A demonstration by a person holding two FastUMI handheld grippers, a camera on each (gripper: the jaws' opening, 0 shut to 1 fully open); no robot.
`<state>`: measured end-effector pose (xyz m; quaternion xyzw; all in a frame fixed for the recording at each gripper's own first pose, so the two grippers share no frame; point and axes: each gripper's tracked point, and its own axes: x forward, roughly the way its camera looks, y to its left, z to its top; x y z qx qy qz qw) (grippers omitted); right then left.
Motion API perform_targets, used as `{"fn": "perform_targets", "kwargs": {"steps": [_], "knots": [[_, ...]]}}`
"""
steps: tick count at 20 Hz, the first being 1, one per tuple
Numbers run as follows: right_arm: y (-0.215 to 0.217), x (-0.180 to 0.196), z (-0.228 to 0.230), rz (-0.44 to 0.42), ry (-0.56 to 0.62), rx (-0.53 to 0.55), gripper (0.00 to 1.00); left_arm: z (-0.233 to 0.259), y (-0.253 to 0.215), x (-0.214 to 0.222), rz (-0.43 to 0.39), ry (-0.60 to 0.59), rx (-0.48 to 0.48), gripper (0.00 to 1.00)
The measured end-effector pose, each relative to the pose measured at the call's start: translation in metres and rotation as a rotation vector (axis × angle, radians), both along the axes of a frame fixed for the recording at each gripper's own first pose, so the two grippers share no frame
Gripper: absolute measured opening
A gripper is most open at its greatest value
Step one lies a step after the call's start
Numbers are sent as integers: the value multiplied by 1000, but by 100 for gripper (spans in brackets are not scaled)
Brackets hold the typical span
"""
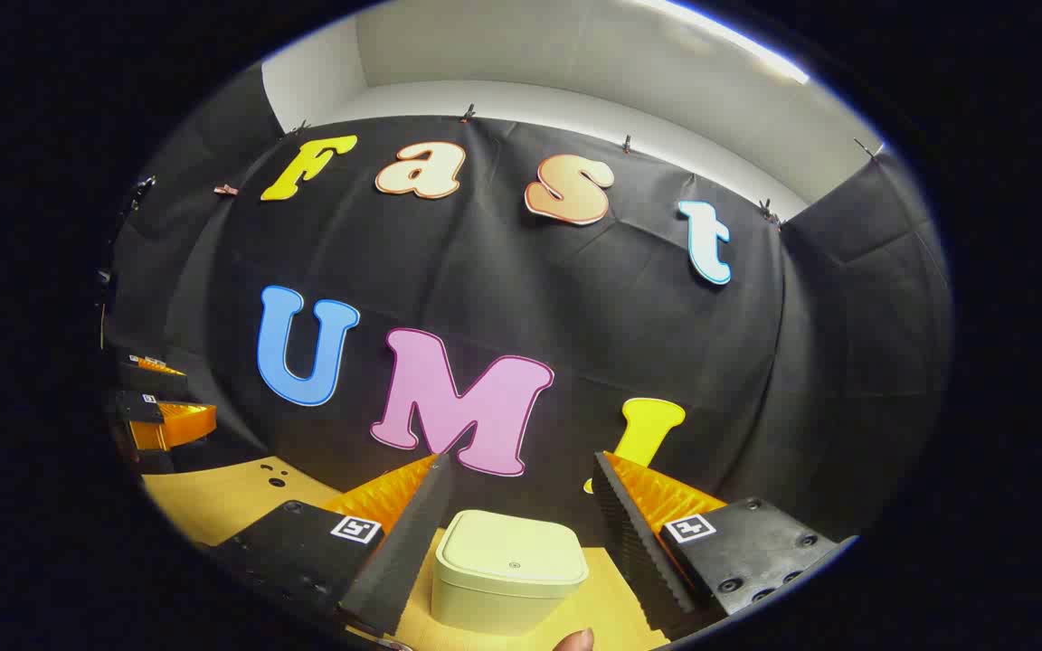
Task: Press the lid of the desktop garbage bin to open it, pick up the crumpled paper on the desktop and throw it into the bin, then pick up the pop can on the desktop and drop it into the bin, and finally close the garbage bin lid.
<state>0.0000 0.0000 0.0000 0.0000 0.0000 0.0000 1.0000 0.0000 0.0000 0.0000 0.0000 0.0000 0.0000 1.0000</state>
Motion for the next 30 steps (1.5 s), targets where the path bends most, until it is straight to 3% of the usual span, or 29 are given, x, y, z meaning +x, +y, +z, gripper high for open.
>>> {"fn": "perform_targets", "kwargs": {"steps": [17,20,25,30], "knots": [[1,-10,-7,-16,5,20,96,-8,4,-8,35,-9,-2,95],[9,-11,-8,15,6,34,94,-7,4,-9,37,-12,6,95],[24,-5,-20,90,44,70,5,-9,4,-6,38,-12,4,95],[15,17,-36,87,82,96,5,-11,5,-3,45,-10,9,95]]}}
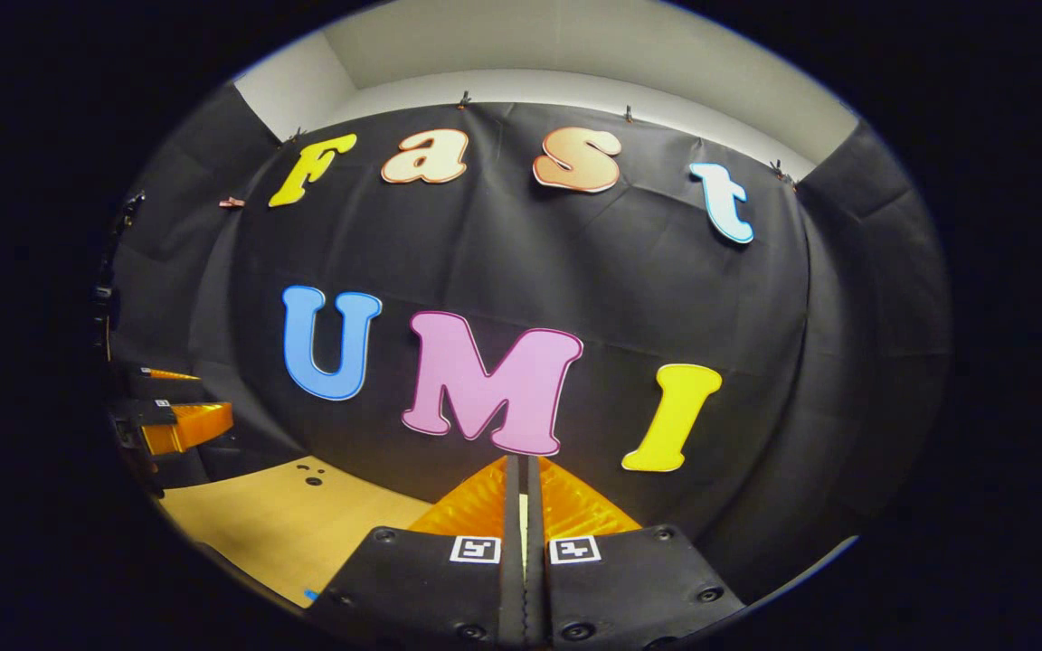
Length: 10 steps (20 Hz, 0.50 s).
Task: Press the lid of the desktop garbage bin to open it, pick up the crumpled paper on the desktop and throw it into the bin, then pick up the pop can on the desktop and drop it into the bin, and finally close the garbage bin lid.
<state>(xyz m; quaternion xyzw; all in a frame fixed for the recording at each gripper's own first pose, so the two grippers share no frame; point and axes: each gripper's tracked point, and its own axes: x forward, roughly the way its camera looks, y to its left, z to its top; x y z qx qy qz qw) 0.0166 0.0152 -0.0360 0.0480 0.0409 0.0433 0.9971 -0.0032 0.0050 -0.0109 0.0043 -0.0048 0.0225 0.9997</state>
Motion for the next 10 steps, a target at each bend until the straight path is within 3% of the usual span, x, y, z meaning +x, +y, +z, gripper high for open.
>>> {"fn": "perform_targets", "kwargs": {"steps": [4,10], "knots": [[-9,28,-23,1,47,-2,5,-3,3,3,17,9,3,95],[-10,66,-99,56,206,40,5,-7,5,8,67,20,6,95]]}}
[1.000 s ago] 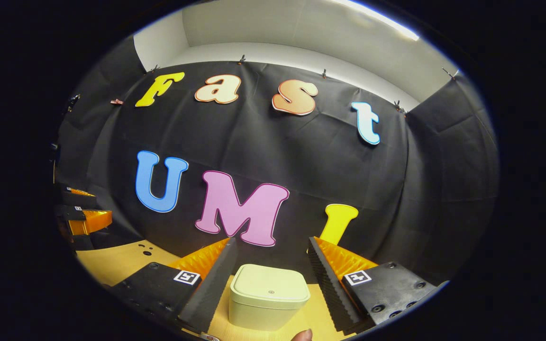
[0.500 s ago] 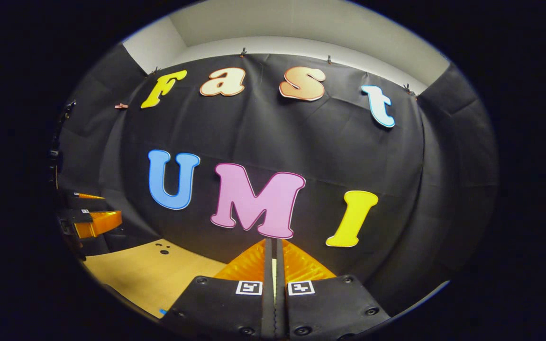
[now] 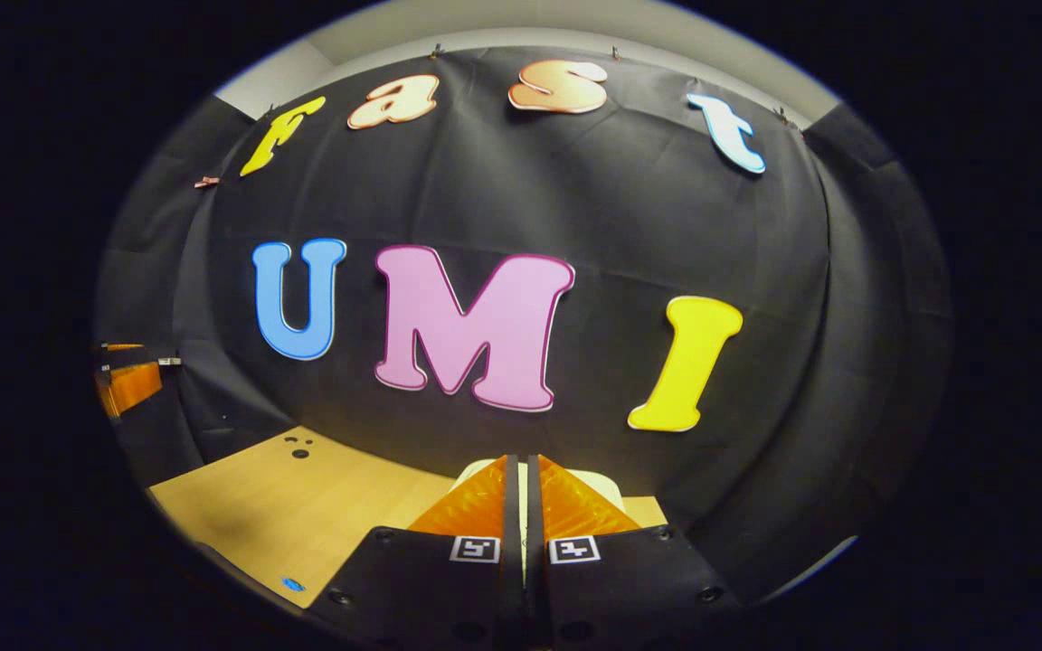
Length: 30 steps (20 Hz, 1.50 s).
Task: Press the lid of the desktop garbage bin to open it, pick up the crumpled paper on the desktop and throw it into the bin, then pick up the pop can on the desktop and drop it into the bin, and finally close the garbage bin lid.
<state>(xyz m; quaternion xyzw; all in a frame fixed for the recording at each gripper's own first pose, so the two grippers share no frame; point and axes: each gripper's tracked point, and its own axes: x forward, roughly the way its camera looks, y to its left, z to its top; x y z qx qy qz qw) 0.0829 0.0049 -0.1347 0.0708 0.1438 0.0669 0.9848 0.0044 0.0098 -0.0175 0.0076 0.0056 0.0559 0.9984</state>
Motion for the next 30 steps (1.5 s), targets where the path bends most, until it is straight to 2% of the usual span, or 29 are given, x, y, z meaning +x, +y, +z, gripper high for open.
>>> {"fn": "perform_targets", "kwargs": {"steps": [6,11,18,21,24,28,30], "knots": [[0,14,-58,44,111,8,5,-9,-4,5,38,29,1,95],[8,20,-90,93,170,11,5,-14,-10,12,70,42,7,95],[11,17,-121,117,239,27,5,-17,-19,22,83,58,6,95],[11,15,-121,102,230,44,5,-19,-20,24,85,62,14,95],[12,13,-125,108,216,6,5,-20,-23,26,84,68,8,95],[8,16,-116,80,221,93,5,-13,-26,25,80,50,17,95],[-1,15,-112,63,210,75,5,-14,-26,22,76,46,20,95]]}}
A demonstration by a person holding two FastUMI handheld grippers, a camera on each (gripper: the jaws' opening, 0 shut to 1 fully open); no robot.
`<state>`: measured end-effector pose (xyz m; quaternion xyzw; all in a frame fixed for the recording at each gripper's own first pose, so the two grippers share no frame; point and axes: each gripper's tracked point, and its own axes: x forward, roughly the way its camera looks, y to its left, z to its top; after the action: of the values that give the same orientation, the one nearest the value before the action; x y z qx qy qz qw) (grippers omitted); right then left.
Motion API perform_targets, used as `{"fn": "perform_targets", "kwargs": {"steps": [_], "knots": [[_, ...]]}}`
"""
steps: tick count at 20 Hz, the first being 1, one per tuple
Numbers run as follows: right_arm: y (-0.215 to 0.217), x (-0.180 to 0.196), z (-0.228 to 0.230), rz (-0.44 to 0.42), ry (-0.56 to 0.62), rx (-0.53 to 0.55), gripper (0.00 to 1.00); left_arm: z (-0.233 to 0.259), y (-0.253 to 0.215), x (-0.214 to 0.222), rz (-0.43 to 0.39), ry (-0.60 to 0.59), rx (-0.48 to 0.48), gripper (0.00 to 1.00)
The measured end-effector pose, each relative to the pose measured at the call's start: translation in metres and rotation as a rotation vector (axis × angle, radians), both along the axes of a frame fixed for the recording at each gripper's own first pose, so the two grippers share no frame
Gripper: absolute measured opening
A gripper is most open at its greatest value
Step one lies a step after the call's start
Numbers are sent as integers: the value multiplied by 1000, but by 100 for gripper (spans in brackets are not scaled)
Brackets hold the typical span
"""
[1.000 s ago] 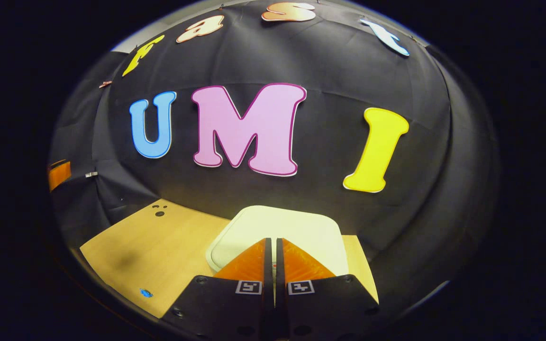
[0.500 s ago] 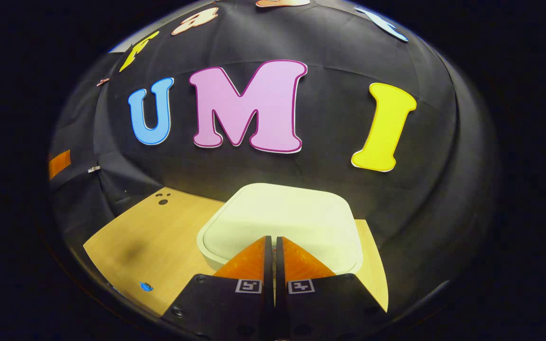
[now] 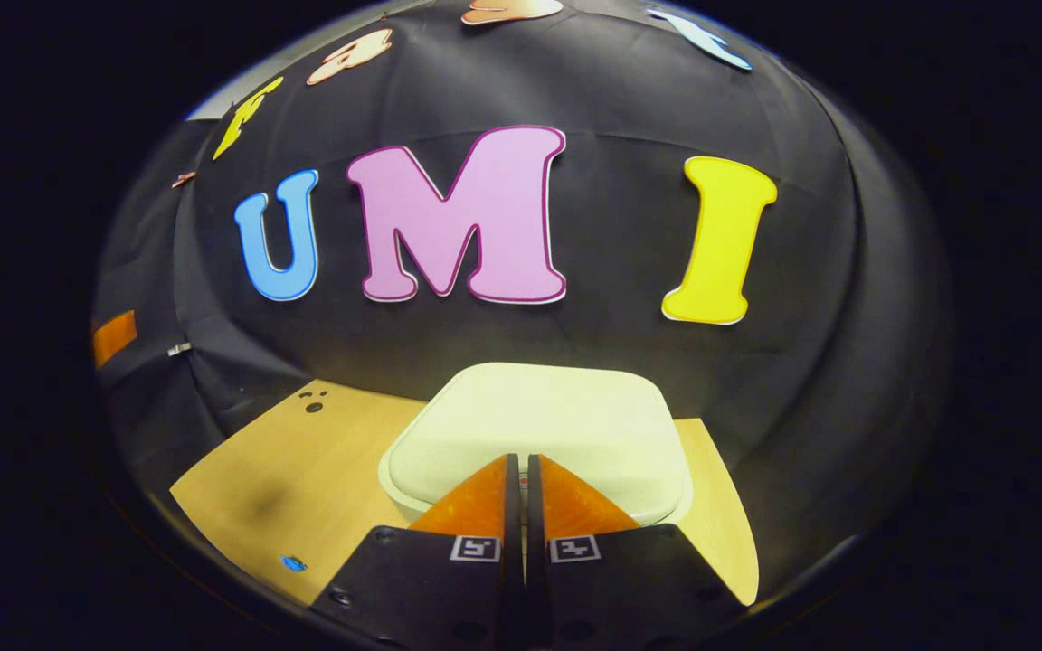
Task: Press the lid of the desktop garbage bin to open it, pick up the crumpled paper on the desktop and throw it into the bin, then pick up the pop can on the desktop and drop it into the bin, and finally close the garbage bin lid.
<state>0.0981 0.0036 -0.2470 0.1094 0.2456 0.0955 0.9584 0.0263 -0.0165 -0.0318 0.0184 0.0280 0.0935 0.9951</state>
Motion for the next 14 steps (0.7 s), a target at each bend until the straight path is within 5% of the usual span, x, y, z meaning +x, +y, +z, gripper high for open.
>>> {"fn": "perform_targets", "kwargs": {"steps": [6,14], "knots": [[-21,4,57,-46,-189,-79,5,-3,5,-10,3,8,-15,95],[-18,-11,83,-41,-244,-99,5,-7,12,-17,-31,-4,-25,95]]}}
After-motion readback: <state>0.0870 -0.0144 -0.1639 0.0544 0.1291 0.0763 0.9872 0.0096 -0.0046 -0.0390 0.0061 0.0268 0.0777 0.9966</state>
